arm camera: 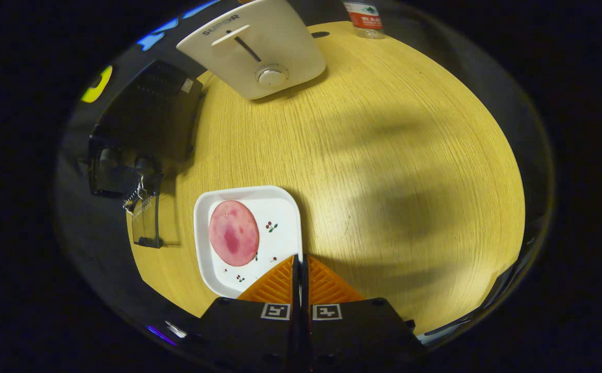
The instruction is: Open the toaster oven, put the food inside, and close the toaster oven door.
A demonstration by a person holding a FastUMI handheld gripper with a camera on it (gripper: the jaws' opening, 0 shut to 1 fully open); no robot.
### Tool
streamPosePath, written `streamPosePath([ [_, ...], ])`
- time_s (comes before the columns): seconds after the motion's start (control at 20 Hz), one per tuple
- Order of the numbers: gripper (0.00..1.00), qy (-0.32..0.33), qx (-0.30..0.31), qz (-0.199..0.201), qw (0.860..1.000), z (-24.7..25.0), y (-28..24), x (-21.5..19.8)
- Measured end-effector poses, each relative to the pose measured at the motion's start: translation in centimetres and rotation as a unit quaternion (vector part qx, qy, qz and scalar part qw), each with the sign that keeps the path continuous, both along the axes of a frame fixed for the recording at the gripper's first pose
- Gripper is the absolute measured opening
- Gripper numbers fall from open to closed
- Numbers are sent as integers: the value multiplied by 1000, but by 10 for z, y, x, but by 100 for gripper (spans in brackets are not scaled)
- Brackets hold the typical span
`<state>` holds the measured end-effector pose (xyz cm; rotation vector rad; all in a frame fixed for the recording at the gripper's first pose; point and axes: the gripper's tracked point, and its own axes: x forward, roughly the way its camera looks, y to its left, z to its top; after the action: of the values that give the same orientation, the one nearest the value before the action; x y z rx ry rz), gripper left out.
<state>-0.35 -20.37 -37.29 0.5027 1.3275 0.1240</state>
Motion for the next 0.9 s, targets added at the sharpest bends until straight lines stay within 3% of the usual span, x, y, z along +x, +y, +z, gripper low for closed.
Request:
streamPosePath([
  [0.55,2,-60,39,-106,992,48,-3,-17],
  [0.9,2,-102,67,-136,983,93,56,-67],
])
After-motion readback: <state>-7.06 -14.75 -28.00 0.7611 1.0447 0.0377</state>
